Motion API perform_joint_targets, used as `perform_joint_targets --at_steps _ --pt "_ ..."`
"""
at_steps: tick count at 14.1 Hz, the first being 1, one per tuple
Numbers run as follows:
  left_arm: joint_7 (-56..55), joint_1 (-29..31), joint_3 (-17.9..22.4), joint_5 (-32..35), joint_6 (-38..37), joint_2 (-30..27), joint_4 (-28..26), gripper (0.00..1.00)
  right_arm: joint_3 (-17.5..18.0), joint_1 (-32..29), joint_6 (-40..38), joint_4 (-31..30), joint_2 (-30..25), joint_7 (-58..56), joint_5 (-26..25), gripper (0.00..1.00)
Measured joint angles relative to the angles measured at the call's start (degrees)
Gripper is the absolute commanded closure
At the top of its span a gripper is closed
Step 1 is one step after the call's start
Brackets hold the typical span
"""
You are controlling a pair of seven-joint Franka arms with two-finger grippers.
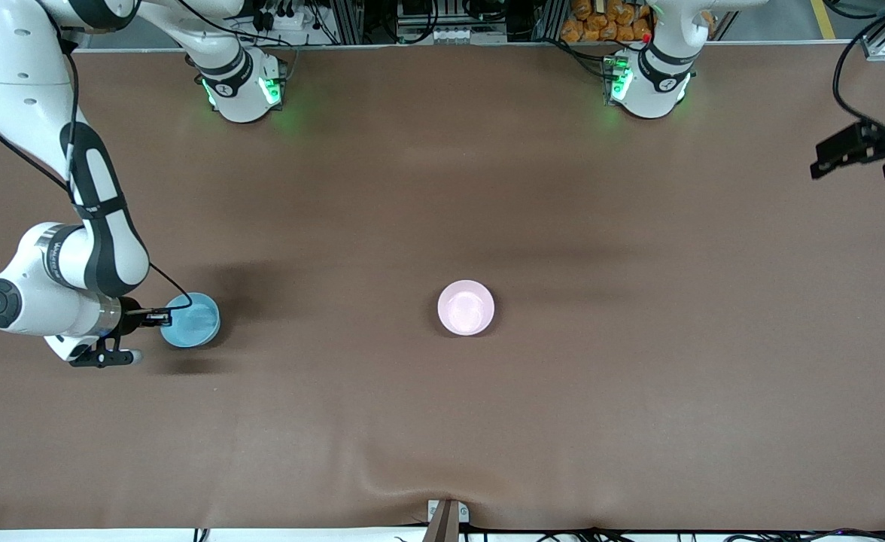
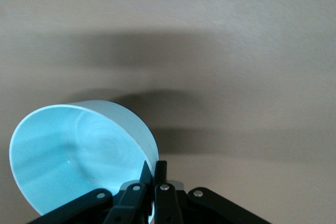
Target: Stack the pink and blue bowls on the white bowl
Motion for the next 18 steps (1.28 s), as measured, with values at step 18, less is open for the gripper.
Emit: perform_joint_targets --at_steps 18 --pt "-0.65 0.0 -0.29 -1.65 6.08 -2.83 -5.74 0.0 10.33 32.08 7.56 11.38 3.71 67.14 11.89 1.0"
